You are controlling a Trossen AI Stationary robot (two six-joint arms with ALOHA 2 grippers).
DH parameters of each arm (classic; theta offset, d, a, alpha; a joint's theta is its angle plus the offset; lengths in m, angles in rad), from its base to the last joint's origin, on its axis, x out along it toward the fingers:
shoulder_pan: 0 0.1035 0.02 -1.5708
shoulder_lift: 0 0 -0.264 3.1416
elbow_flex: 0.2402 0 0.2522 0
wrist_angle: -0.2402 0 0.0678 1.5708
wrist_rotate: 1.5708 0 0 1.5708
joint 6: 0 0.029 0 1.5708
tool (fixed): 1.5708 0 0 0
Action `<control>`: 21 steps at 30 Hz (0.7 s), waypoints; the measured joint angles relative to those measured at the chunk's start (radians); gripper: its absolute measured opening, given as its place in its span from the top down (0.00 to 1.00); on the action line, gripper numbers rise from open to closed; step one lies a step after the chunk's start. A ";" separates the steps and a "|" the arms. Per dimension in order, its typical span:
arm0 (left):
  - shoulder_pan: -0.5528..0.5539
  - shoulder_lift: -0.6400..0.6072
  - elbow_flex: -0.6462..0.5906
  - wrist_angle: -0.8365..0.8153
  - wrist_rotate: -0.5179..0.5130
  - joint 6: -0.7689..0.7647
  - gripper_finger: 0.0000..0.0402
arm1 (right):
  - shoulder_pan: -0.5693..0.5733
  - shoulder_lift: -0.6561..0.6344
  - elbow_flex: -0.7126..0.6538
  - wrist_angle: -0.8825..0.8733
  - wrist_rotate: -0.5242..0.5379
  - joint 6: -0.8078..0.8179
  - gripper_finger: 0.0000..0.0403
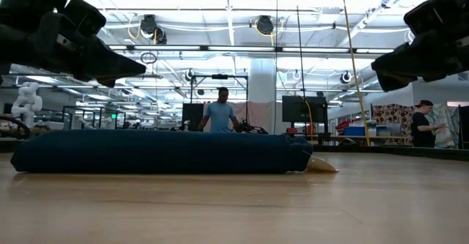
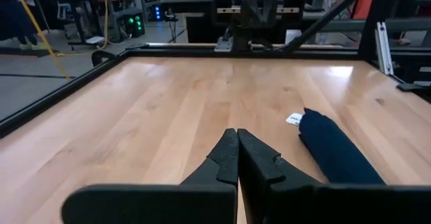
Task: Roll towel
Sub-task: Return to Home Position
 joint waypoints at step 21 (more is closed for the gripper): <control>0.000 -0.404 0.000 -0.381 0.000 -0.001 1.00 | 0.000 -0.507 0.001 -0.326 -0.005 -0.130 1.00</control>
